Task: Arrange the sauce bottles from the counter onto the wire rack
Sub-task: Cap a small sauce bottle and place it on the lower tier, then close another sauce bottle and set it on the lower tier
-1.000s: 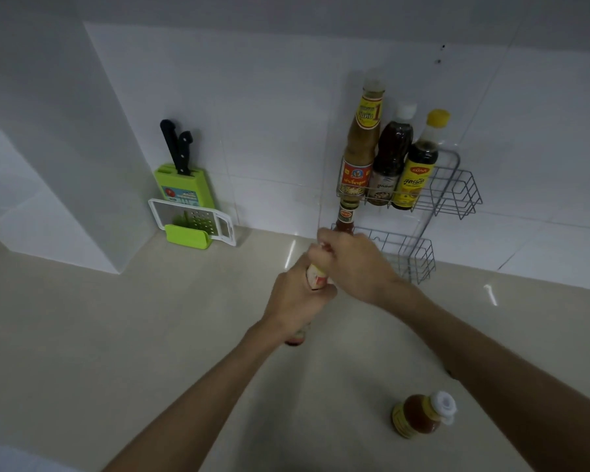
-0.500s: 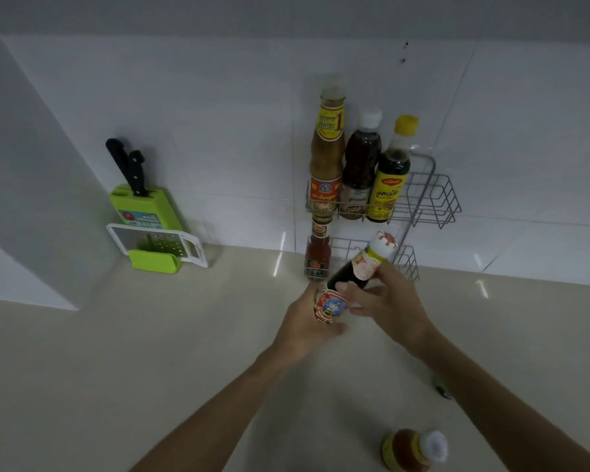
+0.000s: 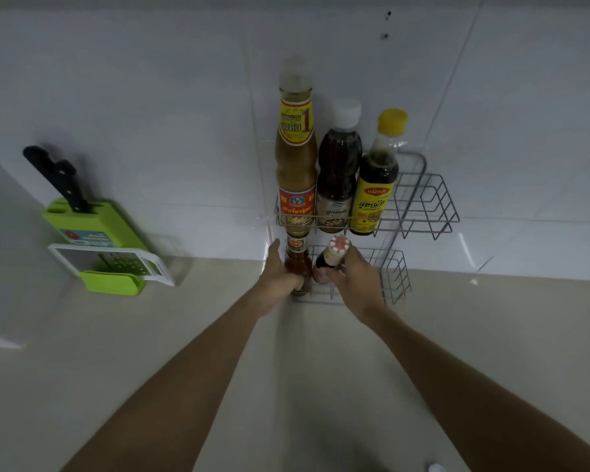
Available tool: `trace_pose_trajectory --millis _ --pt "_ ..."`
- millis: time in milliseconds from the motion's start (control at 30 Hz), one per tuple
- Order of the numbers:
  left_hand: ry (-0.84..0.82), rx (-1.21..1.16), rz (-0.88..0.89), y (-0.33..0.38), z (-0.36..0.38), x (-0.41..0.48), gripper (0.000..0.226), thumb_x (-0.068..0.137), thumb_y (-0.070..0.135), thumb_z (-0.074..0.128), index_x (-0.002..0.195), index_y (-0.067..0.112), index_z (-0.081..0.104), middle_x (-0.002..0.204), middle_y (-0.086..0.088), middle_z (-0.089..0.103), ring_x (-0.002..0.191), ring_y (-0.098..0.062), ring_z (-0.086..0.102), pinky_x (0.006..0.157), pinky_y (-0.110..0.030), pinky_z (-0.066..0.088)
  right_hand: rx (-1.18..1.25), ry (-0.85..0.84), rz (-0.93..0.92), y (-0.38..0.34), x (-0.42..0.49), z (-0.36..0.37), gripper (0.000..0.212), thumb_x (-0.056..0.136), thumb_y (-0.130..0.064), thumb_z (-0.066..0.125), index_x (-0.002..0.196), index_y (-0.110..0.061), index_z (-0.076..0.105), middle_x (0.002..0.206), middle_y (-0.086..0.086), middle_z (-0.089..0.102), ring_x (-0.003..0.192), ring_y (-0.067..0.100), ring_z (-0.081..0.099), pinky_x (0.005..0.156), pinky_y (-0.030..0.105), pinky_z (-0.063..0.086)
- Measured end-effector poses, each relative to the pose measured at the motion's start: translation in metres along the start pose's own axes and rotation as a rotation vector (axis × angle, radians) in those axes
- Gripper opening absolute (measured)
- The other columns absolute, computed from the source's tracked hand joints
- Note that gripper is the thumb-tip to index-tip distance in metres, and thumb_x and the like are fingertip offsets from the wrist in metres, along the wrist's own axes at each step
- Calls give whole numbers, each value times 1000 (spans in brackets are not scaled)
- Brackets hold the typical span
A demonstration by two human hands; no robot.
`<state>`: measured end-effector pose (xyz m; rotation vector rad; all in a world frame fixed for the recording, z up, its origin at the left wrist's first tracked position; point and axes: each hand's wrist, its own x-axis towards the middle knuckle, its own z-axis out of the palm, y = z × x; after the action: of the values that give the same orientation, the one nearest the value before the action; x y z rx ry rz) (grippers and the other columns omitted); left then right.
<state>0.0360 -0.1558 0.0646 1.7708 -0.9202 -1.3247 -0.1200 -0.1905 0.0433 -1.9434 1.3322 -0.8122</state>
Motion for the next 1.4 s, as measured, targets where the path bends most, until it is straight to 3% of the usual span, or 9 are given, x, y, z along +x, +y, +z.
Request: trace_pose_trajectory --millis 100,300,467,567,633,800,1033,1200,1400 --pt "-37 12 37 -4 3 1 88 73 -20 52 148 17 23 107 5 54 97 -14 53 82 -36 50 -71 -72 11 5 13 9 36 85 -19 66 115 -8 49 106 10 64 93 28 60 69 33 46" --pt "-43 43 51 -8 5 2 83 73 -21 51 143 17 28 96 5 51 87 -8 50 68 -27 47 -147 -167 153 9 21 18 38 89 -19 62 120 -4 45 117 19 62 106 36 58 79 36 46" --pt "-48 70 39 -7 5 0 87 73 -20 50 146 20 25 100 5 53 97 -18 52 77 -35 49 -103 -319 216 4 15 8 56 92 -5 53 141 -8 27 134 20 54 119 37 54 85 33 42" --pt "-13 80 4 -10 4 -4 90 80 -11 54 153 21 13 141 -1 47 132 -30 41 104 -43 43 -100 -294 205 0 -5 -9 66 93 -1 47 150 -8 13 151 18 37 136 34 38 105 37 36" --pt "78 93 -5 -17 7 -13 88 85 0 59 155 22 9 157 -7 31 142 -29 32 109 -36 35 -110 -265 167 3 -25 -28 65 93 2 45 150 -12 18 152 17 35 139 31 36 106 33 33" --pt "190 50 185 -52 35 -63 62 88 -2 55 144 22 38 147 1 45 136 -20 40 101 -26 34 -195 -255 59 26 -104 -69 51 91 1 45 137 -21 45 139 8 55 123 25 54 96 22 38" --pt "-1 135 217 -120 92 -140 61 86 -14 47 138 19 46 142 9 47 136 -6 38 107 -22 29 -382 -359 -4 82 -221 -77 57 84 15 44 131 -14 54 127 10 63 105 25 64 86 22 47" --pt "-290 299 240 -154 113 -175 76 74 -14 49 137 28 45 141 13 48 130 4 39 99 -14 31 -550 -490 24 127 -282 -72 58 88 6 45 143 -12 41 150 8 42 138 27 37 108 33 37" --pt "-455 355 332 -155 144 -200 56 73 14 75 122 32 58 121 12 65 113 0 59 100 -19 44 -676 -304 -143 147 -304 -69 37 80 2 66 115 -10 63 115 12 67 90 32 60 68 35 54"
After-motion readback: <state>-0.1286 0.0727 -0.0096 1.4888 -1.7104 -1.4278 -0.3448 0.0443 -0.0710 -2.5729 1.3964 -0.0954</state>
